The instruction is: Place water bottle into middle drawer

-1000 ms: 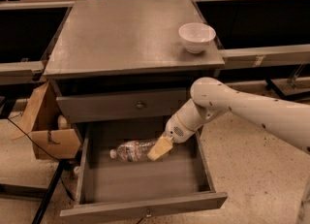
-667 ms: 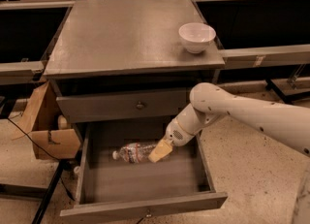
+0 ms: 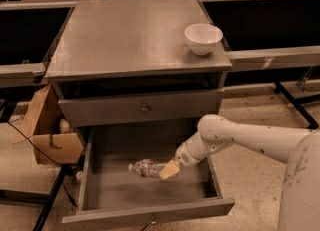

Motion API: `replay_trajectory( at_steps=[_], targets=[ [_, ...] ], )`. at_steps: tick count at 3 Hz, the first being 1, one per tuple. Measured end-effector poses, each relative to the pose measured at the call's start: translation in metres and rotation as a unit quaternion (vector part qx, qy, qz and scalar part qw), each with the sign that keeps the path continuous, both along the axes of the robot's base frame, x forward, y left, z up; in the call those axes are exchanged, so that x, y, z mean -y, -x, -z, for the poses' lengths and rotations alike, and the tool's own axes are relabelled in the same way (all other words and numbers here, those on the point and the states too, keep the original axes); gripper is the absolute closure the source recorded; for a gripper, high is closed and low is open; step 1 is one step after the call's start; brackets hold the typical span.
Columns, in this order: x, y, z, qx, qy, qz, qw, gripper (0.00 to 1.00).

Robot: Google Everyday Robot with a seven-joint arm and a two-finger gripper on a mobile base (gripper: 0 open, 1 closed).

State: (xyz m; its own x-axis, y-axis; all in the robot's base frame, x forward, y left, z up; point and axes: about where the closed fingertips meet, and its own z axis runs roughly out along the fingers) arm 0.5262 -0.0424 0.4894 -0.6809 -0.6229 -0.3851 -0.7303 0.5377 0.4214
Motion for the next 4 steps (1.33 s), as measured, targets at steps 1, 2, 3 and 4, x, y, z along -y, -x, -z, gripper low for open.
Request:
replay_trajectory(
  at_steps=[1, 2, 3, 4],
  targets=[
    [0.007, -0.004, 0.045, 0.023, -0.006, 0.035, 0.9991, 0.83],
    [0.009, -0.007, 0.074, 0.045, -0.010, 0.057, 0.9973, 0.59],
    [0.008, -0.008, 0.088, 0.062, -0.011, 0.066, 0.9958, 0.37],
    [0.005, -0.008, 0.096, 0.072, -0.015, 0.065, 0.9952, 0.13]
  ],
)
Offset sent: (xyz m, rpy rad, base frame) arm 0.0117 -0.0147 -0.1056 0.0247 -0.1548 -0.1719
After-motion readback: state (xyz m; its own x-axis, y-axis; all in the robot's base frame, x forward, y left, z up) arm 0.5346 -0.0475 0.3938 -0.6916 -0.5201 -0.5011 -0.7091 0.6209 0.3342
